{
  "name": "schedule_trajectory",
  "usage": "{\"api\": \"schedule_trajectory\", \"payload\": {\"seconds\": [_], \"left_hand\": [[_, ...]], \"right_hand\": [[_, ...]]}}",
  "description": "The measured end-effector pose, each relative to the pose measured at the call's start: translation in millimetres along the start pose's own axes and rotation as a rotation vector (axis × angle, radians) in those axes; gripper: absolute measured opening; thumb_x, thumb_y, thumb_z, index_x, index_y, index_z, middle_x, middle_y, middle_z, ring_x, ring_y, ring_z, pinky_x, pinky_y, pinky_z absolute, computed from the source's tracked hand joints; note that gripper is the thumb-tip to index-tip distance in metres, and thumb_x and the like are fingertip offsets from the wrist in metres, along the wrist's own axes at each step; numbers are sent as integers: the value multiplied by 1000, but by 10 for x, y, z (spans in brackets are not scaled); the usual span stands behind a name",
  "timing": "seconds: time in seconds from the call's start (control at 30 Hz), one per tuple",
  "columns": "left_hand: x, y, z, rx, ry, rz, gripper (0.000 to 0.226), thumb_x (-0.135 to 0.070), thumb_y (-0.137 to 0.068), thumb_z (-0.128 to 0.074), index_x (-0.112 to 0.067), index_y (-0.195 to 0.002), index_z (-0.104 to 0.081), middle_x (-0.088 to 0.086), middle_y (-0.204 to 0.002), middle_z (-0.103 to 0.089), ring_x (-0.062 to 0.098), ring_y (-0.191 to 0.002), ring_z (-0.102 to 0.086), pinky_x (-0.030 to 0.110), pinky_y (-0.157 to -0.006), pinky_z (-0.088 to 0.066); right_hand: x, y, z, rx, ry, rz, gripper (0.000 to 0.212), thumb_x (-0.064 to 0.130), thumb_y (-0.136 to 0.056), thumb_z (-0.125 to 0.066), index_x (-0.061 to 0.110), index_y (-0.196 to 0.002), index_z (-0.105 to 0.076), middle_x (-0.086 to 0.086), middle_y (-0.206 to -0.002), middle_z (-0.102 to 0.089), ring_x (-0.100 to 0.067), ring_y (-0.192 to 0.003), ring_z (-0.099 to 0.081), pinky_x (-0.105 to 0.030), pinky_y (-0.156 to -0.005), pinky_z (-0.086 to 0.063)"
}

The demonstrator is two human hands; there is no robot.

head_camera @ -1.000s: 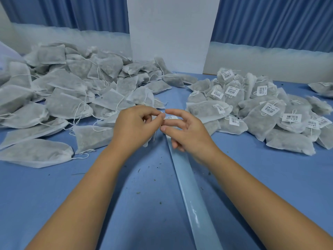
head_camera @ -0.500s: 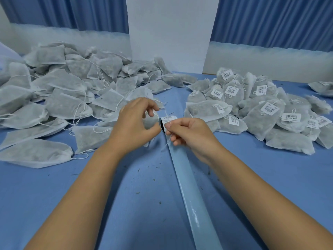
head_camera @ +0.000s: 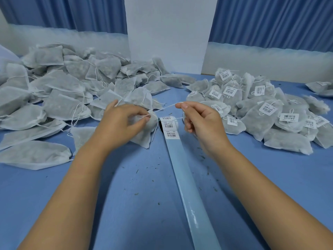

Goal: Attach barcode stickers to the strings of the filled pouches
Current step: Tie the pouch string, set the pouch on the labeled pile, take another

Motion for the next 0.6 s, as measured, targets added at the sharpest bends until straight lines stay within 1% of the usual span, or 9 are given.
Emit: {"api": "schedule_trajectory", "payload": {"seconds": [0.1,0.17,0.23,0.27,0.33,0.37,0.43,0.5,0.6], "left_hand": [[-58,3,46,-88,-15,-51,8,-18,-93,-68,-18,-98,-75,-11,-99,-68,15,-99,-64,40,-117,-16],[-114,3,97,-203,-12,-117,10,-15,-93,-67,-13,-99,-76,-8,-96,-69,9,-91,-61,41,-117,-23],[-149,7,145,-275,83,-132,12,-17,-93,-66,-14,-98,-76,-6,-93,-69,5,-87,-59,31,-112,-31],[-173,12,155,-273,173,-111,10,-16,-92,-65,-17,-96,-75,-6,-90,-69,3,-86,-59,24,-104,-37],[-223,17,129,-185,377,4,15,-12,-92,-67,-24,-88,-74,-6,-86,-71,1,-84,-62,17,-84,-45],[-246,21,95,-109,465,76,19,-9,-92,-67,-25,-83,-74,-6,-83,-72,1,-82,-63,17,-80,-46],[-289,31,8,75,572,172,22,-5,-90,-68,-21,-75,-74,-3,-77,-72,6,-80,-63,23,-81,-47],[-341,54,-71,240,646,212,18,-9,-85,-69,-17,-70,-74,5,-76,-73,12,-80,-64,29,-82,-48],[-391,89,-153,319,773,242,17,-5,-84,-70,-13,-71,-77,29,-83,-70,23,-78,-65,31,-77,-49]], "right_hand": [[-26,-4,6,-18,-5,-5,24,19,-97,-58,27,-86,-77,6,-52,-44,-10,-51,-40,-18,-50,-39],[-55,-12,6,-39,-2,-22,27,19,-98,-57,28,-83,-77,6,-52,-43,-11,-52,-39,-19,-50,-38],[-74,-19,9,-56,-6,-39,28,19,-98,-57,28,-81,-77,5,-52,-43,-10,-51,-39,-20,-50,-38],[-80,-22,12,-61,-6,-44,27,19,-98,-57,27,-81,-77,6,-52,-43,-10,-51,-39,-20,-50,-38],[-89,-22,20,-68,13,-51,23,19,-97,-57,24,-85,-76,6,-53,-44,-9,-50,-40,-18,-50,-39],[-97,-19,21,-72,27,-57,21,19,-97,-57,23,-88,-76,7,-53,-45,-8,-50,-41,-18,-50,-39],[-116,-19,23,-81,41,-67,18,18,-97,-58,20,-91,-75,8,-53,-46,-8,-50,-41,-17,-49,-40],[-124,-20,24,-103,50,-64,14,17,-96,-60,17,-92,-74,7,-52,-47,-8,-48,-41,-17,-47,-39],[-132,-18,55,-153,83,-37,9,17,-94,-64,12,-92,-72,6,-49,-48,-8,-44,-42,-17,-44,-38]]}}
Point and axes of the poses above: each hand's wrist, its own y-axis away from the middle knuckle, its own z-axis out of the back of the hand, x = y × z, the point moved 4 cm from there along -y, towards the middle knuckle
